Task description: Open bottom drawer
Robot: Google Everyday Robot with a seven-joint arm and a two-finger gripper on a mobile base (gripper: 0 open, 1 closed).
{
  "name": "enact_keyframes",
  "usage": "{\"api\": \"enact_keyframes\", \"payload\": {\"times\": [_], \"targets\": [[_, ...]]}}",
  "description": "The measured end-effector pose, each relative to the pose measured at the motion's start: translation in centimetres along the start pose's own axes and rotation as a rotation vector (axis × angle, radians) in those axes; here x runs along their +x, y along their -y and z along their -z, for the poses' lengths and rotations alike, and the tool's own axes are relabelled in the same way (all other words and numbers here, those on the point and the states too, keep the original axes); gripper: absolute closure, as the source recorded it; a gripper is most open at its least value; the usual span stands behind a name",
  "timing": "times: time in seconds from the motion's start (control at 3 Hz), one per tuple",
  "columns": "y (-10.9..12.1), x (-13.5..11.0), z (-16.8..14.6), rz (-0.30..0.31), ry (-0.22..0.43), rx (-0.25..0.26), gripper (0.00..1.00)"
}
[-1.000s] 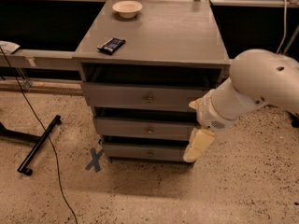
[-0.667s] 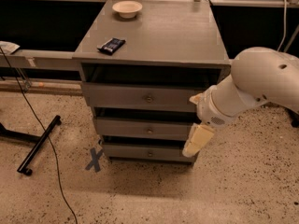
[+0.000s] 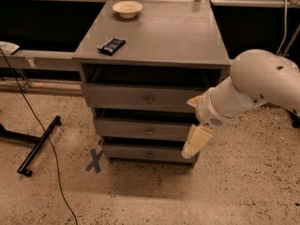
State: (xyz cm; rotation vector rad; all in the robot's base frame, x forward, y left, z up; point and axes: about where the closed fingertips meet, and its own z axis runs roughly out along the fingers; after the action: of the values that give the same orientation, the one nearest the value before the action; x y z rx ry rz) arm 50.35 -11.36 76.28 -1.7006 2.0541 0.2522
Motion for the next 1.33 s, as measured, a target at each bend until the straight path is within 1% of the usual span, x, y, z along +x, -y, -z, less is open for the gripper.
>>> {"api": "enact_keyframes", "payload": {"times": [0.33,0.67,1.0,1.33], "targets": [[0.7,2.9,-7.1,-0.027,0.117,-0.040,0.00],[1.8,5.1,-14.9,-0.103,0.269,0.027,0.00],[3.2,6.1,-19.9,-0.121,0.388,0.084,0.00],[4.1,8.1,-25.9,-0.159,0.445,0.060,0.00]]}}
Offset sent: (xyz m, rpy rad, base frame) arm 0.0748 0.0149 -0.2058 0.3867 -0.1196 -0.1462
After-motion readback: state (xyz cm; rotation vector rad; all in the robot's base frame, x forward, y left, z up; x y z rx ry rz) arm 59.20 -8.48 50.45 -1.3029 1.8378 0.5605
